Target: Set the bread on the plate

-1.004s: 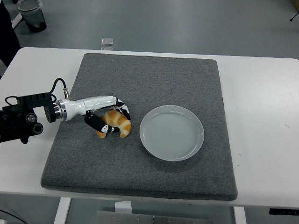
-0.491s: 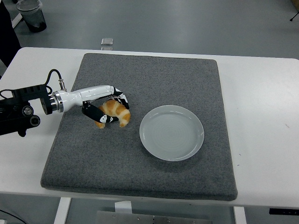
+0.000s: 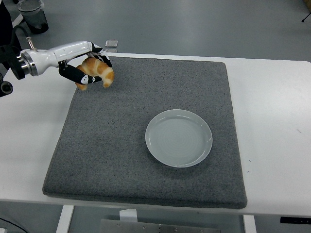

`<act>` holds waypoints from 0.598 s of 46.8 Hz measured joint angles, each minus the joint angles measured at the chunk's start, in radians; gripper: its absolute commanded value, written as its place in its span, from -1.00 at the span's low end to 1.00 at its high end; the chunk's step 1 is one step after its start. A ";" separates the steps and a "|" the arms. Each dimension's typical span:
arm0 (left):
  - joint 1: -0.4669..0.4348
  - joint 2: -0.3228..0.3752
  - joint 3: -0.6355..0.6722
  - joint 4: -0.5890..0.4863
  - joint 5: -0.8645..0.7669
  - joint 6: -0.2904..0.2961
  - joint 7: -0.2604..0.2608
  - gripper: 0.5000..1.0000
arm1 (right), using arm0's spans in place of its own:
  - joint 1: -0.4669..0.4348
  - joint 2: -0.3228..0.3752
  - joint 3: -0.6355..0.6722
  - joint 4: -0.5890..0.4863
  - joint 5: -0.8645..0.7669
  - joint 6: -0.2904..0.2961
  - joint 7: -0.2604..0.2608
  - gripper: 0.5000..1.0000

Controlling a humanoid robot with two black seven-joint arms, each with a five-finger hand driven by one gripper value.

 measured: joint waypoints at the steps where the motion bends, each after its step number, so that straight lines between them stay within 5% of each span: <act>1: -0.010 0.001 0.000 0.003 0.000 -0.005 0.000 -1.00 | 0.000 0.000 0.000 0.000 0.000 0.000 0.000 0.72; 28: -0.314 -0.011 -0.003 0.080 -0.001 -0.152 0.002 -1.00 | -0.002 0.000 0.000 0.000 0.000 0.003 0.000 0.73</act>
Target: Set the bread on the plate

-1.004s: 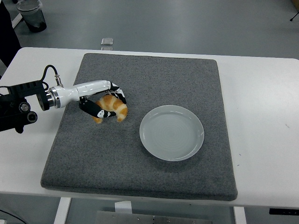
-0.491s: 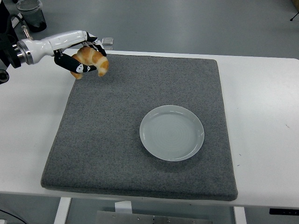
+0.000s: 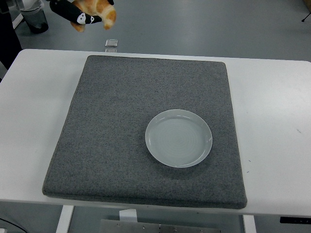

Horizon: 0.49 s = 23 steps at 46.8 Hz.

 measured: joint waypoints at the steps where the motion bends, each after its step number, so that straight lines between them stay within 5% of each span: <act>1: -0.009 -0.001 0.000 0.000 0.000 -0.006 0.000 -1.00 | -0.001 0.000 0.000 0.000 0.000 0.000 0.000 0.72; 7: -0.058 -0.008 0.000 -0.001 0.000 -0.032 0.000 -1.00 | -0.001 0.000 0.000 0.000 0.000 0.000 0.000 0.73; 23: -0.099 -0.161 -0.004 -0.011 -0.001 -0.013 0.002 -1.00 | -0.002 0.000 0.000 0.002 0.000 0.000 0.000 0.72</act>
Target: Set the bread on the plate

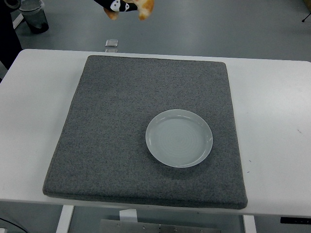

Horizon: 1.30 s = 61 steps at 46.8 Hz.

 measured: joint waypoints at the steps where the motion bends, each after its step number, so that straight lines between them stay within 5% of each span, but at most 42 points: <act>1: 0.002 -0.013 0.000 0.000 0.000 0.008 0.000 -1.00 | 0.000 0.000 0.000 0.000 0.000 0.000 0.000 0.73; 15: 0.047 -0.132 0.011 -0.040 0.002 0.112 0.003 -1.00 | -0.003 0.000 0.000 0.000 -0.002 -0.001 0.000 0.73; 27: 0.186 -0.212 0.009 -0.062 0.134 0.184 0.003 -1.00 | -0.002 0.000 0.001 0.000 -0.001 -0.002 0.000 0.72; 61: 0.455 -0.351 0.004 -0.048 0.417 0.271 0.003 -1.00 | -0.002 0.000 0.002 -0.006 0.000 -0.006 0.000 0.73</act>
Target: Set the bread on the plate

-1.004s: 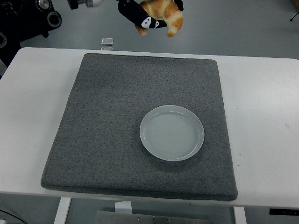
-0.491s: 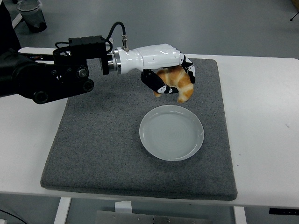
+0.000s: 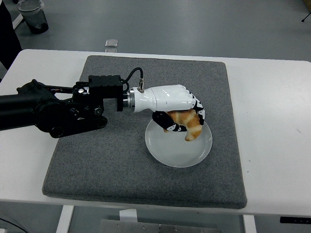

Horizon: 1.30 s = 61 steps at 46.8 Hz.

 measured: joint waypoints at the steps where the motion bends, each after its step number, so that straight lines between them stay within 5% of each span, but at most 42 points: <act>1: 0.004 -0.001 0.000 0.001 0.002 0.000 0.000 -1.00 | 0.000 0.000 0.000 0.000 0.000 0.000 0.000 0.73; 58: 0.117 -0.091 -0.006 0.157 0.019 0.015 -0.002 -1.00 | 0.000 0.000 0.000 0.000 0.001 0.000 0.000 0.73; 61: 0.117 -0.091 -0.006 0.157 0.012 0.015 -0.002 -0.82 | 0.000 0.000 0.000 0.000 0.001 0.000 0.000 0.73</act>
